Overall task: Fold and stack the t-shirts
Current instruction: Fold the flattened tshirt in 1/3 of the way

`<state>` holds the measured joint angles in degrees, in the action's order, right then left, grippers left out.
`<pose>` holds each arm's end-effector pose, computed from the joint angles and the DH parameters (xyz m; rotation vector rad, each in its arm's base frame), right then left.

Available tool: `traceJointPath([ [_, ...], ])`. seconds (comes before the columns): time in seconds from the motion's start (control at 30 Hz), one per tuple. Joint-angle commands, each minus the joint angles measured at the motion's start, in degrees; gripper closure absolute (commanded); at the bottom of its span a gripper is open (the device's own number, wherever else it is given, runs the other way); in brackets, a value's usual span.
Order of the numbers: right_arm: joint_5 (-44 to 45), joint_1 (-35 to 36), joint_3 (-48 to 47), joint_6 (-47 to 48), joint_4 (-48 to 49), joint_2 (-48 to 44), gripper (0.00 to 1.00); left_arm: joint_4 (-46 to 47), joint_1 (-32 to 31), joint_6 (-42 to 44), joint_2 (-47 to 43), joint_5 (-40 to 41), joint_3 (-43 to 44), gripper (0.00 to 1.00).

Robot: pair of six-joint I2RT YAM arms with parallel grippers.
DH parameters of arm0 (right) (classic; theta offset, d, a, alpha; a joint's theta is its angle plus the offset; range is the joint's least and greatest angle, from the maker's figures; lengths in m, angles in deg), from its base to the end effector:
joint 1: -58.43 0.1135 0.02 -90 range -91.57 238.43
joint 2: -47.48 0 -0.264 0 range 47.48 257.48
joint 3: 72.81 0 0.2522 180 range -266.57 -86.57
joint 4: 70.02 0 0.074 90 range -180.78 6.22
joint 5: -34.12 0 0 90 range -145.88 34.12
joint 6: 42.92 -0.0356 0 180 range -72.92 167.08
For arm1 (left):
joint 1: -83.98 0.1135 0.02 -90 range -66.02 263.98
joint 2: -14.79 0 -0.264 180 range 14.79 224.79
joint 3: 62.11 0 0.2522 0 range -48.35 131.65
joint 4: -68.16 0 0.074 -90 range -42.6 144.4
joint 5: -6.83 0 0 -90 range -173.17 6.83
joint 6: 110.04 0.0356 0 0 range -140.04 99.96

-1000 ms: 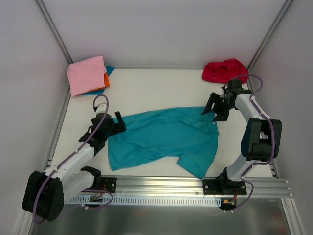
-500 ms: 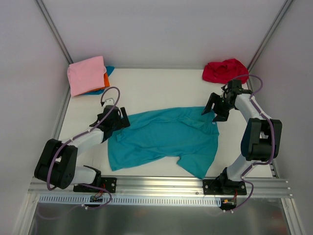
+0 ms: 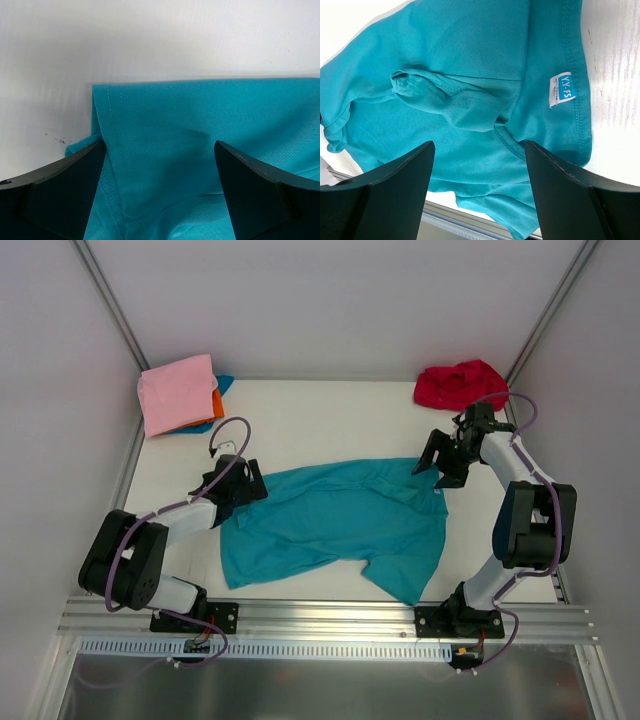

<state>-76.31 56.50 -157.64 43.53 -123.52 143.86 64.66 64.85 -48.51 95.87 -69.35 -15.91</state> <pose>0.3419 0.0009 0.2280 0.0213 2.6736 0.4897 0.2589 -0.0808 0.1627 -0.3105 2.2026 -0.1872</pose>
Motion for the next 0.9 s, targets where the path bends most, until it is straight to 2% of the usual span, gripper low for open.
traceJointPath([
  [0.0,-0.5,0.0,-0.7,1.0,-0.8,-0.5,0.22,1.6,0.1,-1.0,0.2,1.1,1.7,0.08],
  [0.2,-0.8,-0.1,-0.6,0.9,-0.4,0.1,0.23,-0.4,0.1,0.5,-2.0,4.1,2.9,0.07],
  [0.67,-0.7,-0.1,-0.7,1.0,-0.5,0.1,0.23,-0.7,0.2,-0.1,2.3,3.6,5.4,0.08],
  [0.87,-1.0,0.0,-0.6,1.0,-0.2,0.7,0.23,-2.4,0.4,1.3,1.8,6.3,5.6,0.08],
])
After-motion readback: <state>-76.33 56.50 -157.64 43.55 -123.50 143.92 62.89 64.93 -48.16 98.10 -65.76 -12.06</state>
